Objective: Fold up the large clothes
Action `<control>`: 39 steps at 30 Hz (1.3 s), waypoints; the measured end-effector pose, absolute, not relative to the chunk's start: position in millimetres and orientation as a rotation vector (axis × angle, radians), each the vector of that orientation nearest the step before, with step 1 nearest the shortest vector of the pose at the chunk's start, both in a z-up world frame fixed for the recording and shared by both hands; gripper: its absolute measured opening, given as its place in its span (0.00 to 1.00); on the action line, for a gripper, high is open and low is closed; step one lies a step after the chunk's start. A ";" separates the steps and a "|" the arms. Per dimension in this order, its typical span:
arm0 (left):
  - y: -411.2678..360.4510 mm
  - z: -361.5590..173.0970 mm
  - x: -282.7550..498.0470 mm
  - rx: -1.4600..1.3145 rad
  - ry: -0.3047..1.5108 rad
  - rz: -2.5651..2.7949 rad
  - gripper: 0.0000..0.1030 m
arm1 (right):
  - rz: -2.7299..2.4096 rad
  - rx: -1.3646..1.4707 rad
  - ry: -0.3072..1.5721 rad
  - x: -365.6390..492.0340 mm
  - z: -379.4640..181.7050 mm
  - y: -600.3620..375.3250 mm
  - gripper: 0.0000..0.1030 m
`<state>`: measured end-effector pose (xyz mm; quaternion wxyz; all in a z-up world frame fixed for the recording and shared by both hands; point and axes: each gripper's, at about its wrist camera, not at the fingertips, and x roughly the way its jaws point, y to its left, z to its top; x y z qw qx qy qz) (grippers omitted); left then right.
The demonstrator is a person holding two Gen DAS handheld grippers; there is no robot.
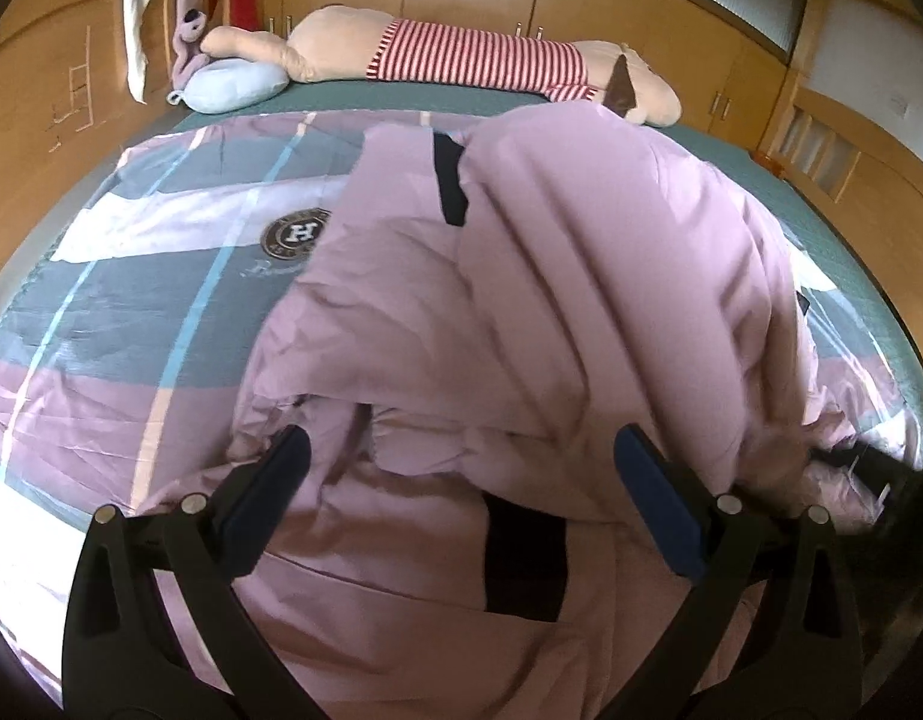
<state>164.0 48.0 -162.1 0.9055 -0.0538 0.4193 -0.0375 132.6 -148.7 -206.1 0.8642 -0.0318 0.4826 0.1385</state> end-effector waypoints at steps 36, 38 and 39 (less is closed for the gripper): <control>13.0 -228.3 181.8 0.044 1.051 -0.040 0.98 | 0.226 0.156 1.051 153.3 -196.4 -196.9 0.84; 11.8 -227.6 181.8 0.045 1.053 -0.041 0.98 | 0.217 0.121 1.042 151.9 -198.6 -194.0 0.84; 12.7 -227.4 181.9 0.045 1.053 -0.041 0.98 | 0.215 0.118 1.039 151.0 -197.8 -191.7 0.85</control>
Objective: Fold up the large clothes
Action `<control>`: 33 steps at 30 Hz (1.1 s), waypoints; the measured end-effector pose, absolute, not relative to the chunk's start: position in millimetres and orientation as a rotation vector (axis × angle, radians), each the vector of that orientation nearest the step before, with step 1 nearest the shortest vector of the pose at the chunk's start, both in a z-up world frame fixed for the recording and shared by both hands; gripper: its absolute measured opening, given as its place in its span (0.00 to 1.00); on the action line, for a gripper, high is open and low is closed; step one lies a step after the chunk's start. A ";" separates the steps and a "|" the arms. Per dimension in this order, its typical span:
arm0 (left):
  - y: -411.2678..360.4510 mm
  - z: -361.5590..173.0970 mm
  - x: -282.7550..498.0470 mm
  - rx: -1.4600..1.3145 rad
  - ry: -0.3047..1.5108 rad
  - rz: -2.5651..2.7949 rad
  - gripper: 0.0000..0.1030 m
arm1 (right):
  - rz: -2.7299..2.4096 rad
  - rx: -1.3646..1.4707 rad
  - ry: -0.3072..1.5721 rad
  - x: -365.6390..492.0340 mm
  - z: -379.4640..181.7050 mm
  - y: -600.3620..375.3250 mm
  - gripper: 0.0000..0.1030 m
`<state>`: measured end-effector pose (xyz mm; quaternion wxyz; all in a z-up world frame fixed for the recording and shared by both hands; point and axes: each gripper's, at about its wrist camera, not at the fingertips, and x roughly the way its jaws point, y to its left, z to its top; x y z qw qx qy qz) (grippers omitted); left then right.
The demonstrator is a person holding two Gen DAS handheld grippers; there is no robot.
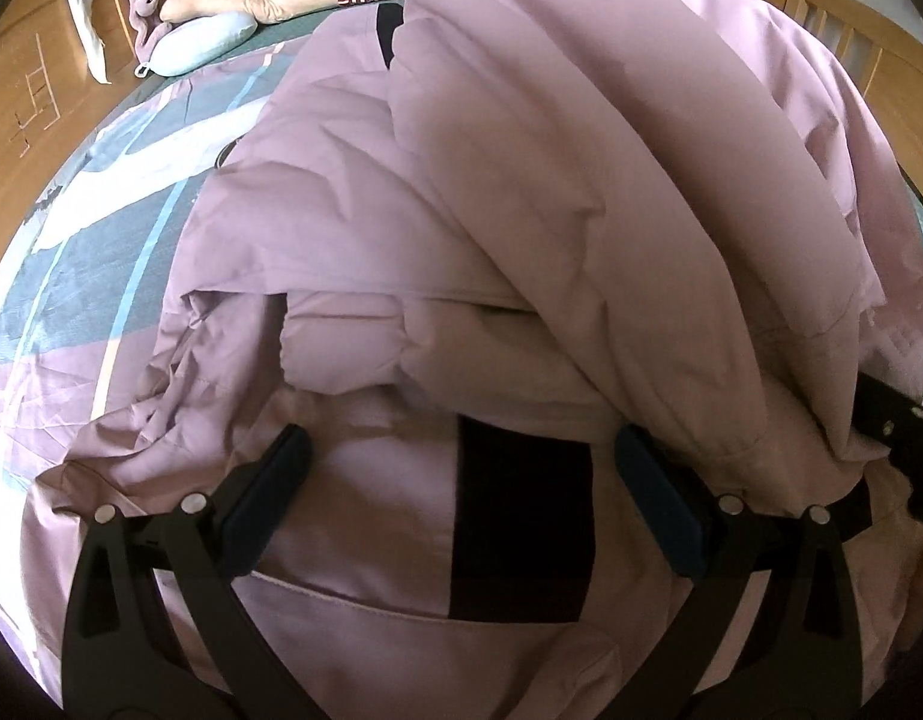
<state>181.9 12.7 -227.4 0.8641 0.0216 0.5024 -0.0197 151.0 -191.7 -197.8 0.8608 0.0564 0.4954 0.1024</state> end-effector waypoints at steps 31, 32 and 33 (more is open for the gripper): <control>36.8 -213.3 178.5 -0.068 0.964 0.053 0.98 | 0.184 0.072 1.009 153.8 -203.9 -168.5 0.95; 32.7 -214.6 178.5 -0.053 0.967 0.043 0.98 | 0.184 0.072 1.009 153.6 -203.8 -168.9 0.95; 29.7 -217.2 179.5 -0.035 0.973 0.039 0.98 | 0.184 0.072 1.008 153.4 -203.8 -168.8 0.95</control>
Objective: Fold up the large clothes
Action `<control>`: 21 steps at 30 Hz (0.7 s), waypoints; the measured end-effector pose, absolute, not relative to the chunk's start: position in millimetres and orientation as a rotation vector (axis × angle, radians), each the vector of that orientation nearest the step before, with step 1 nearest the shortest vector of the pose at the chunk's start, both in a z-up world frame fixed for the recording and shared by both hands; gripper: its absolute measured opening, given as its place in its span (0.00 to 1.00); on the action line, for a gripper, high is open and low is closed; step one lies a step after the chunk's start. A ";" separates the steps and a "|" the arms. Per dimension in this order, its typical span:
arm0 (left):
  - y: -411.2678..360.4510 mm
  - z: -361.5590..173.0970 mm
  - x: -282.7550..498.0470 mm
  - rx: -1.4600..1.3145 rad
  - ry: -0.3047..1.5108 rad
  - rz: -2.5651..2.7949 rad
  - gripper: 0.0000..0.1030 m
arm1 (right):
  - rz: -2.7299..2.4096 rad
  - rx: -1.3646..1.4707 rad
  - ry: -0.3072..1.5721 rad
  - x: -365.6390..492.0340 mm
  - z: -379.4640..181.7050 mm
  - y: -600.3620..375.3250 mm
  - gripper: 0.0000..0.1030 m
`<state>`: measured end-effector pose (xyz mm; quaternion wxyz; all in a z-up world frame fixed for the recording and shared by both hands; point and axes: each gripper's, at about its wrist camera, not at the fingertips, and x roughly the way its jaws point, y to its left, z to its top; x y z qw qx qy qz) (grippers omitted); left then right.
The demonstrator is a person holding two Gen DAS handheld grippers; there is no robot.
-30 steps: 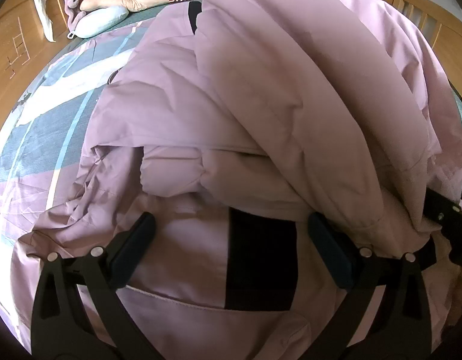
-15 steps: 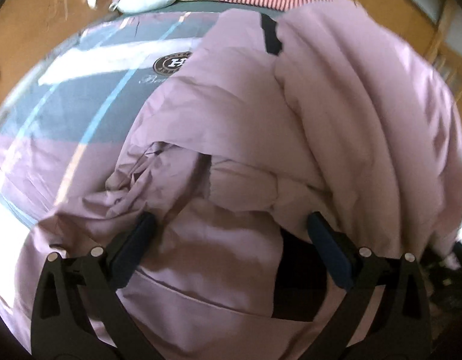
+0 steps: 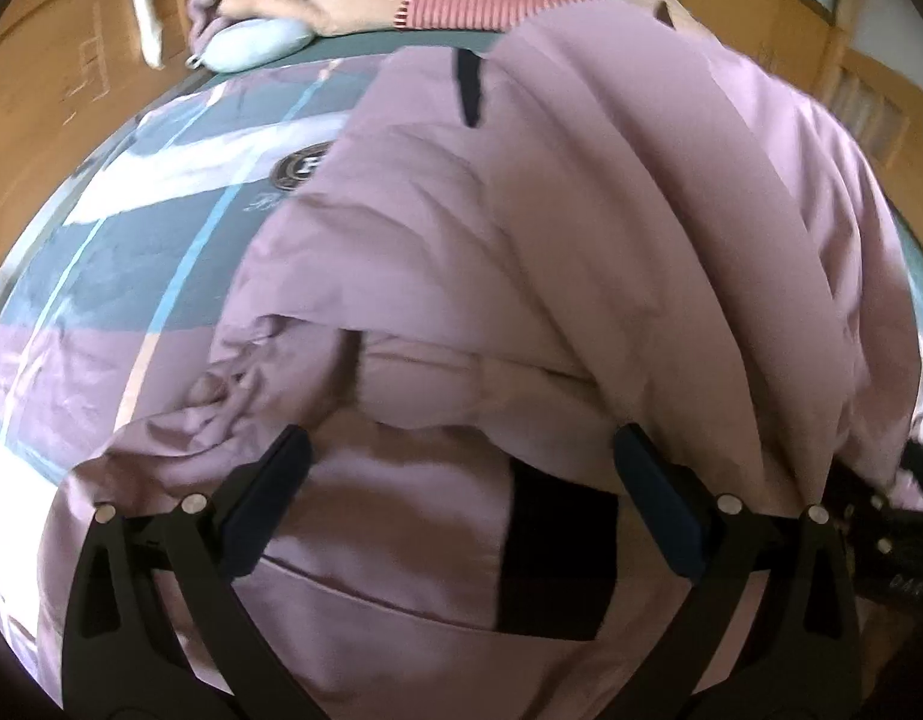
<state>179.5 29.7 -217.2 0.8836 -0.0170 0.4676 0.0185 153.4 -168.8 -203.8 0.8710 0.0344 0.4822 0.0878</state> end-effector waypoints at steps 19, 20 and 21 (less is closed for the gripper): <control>19.8 -214.0 175.6 -0.042 0.929 -0.018 0.98 | 0.184 0.066 1.000 156.1 -205.1 -170.1 0.96; 21.3 -218.9 177.5 -0.067 0.950 -0.028 0.98 | 0.184 0.067 0.998 156.3 -204.2 -170.7 0.96; 26.2 -223.1 180.3 -0.109 0.969 -0.041 0.98 | 0.183 0.070 0.995 156.1 -202.2 -171.1 0.96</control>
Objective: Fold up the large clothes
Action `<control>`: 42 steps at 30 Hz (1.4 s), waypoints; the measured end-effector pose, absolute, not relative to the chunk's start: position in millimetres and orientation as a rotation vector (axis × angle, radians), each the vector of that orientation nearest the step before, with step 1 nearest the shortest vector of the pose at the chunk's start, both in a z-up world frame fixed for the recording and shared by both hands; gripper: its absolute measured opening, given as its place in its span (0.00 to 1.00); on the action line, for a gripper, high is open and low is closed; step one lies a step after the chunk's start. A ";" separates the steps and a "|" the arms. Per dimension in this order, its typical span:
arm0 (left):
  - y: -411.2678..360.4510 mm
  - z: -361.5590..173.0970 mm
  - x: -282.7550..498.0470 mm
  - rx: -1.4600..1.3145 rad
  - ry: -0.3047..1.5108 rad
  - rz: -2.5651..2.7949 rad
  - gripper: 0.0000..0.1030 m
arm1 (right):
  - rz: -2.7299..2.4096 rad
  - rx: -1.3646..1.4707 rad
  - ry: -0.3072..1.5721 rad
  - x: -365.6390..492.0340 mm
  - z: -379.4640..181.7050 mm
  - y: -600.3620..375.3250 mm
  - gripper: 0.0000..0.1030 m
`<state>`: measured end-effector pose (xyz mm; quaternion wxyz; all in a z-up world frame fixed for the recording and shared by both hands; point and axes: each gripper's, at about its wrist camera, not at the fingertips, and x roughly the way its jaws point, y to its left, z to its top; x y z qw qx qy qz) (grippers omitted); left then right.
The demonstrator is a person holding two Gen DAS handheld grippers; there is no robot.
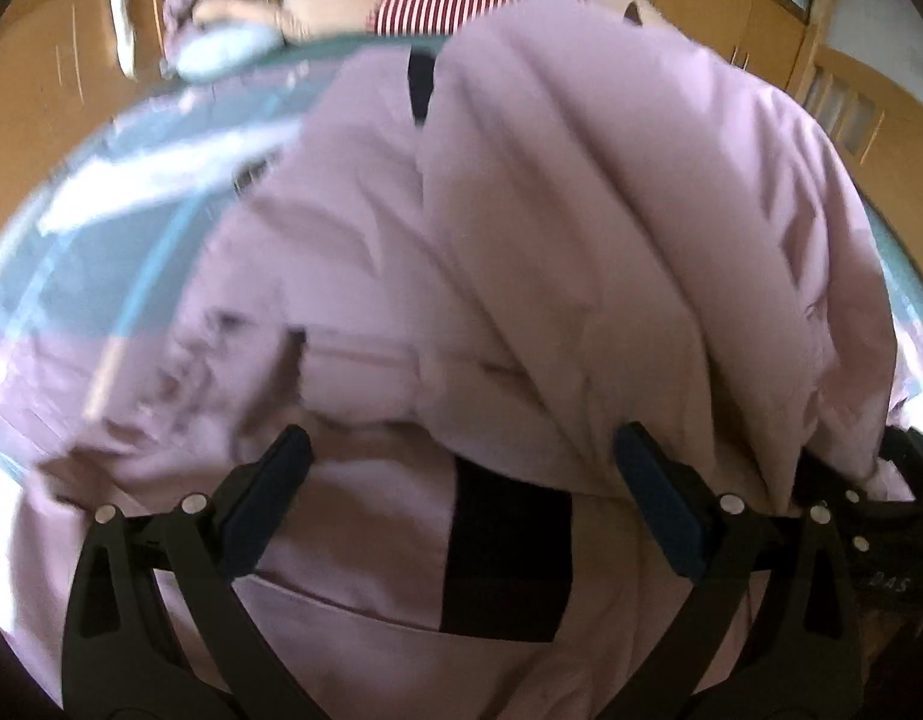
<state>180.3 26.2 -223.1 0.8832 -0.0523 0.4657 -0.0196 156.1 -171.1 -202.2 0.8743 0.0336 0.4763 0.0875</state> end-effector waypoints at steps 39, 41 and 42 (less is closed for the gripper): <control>39.7 -226.1 202.3 -0.066 0.977 0.027 0.98 | 0.051 0.054 0.950 164.7 -199.6 -183.4 0.99; 37.2 -227.2 199.2 -0.071 0.979 0.026 0.98 | 0.051 0.054 0.950 164.7 -199.6 -183.4 0.99; 37.3 -227.5 199.3 -0.072 0.980 0.025 0.98 | 0.052 0.055 0.950 164.7 -199.6 -183.4 0.99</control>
